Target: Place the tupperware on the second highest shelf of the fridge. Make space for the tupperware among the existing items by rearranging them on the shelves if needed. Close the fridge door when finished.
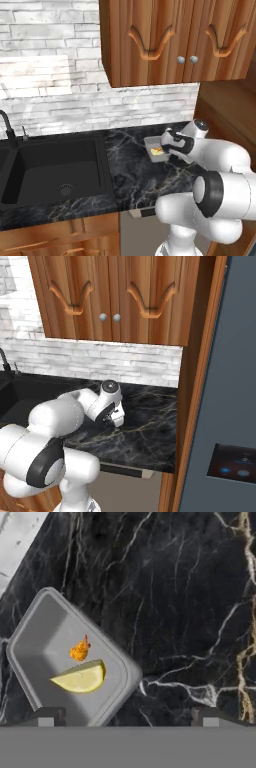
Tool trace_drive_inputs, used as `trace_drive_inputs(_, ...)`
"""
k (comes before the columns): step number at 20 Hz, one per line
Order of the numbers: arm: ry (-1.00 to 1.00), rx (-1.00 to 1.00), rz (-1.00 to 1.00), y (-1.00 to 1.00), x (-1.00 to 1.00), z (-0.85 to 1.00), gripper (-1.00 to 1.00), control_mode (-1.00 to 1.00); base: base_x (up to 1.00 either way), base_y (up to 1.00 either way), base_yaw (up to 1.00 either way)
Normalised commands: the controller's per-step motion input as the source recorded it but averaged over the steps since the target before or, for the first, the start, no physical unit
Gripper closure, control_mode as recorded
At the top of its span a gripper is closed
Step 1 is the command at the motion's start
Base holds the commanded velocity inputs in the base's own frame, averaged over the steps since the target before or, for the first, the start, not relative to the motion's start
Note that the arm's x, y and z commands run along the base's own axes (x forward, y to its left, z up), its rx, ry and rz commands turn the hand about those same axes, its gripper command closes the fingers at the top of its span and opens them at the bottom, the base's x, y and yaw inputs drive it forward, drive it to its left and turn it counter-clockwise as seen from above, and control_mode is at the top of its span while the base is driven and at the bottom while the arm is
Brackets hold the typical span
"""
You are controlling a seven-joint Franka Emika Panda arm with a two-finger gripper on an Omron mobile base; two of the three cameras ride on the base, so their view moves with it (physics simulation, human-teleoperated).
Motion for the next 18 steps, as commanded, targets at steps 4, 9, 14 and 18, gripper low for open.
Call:
trace_drive_inputs(4, 0.04, 0.0, 0.0, 0.0, 0.16, -0.44, -1.0, -1.0, 0.0, 0.0, 0.0)
trace_drive_inputs(9, 0.02, 0.0, 0.0, 0.0, 0.32, -0.22, -1.0, -1.0, 0.0, 0.0, 0.0)
trace_drive_inputs(14, 0.0, 0.0, -0.01, 0.0, 0.37, -0.19, -1.0, -1.0, 0.0, 0.0, 0.0)
trace_drive_inputs(18, -0.01, 0.0, -0.01, 0.01, 0.02, -0.13, 1.0, -1.0, 0.0, 0.0, 0.0)
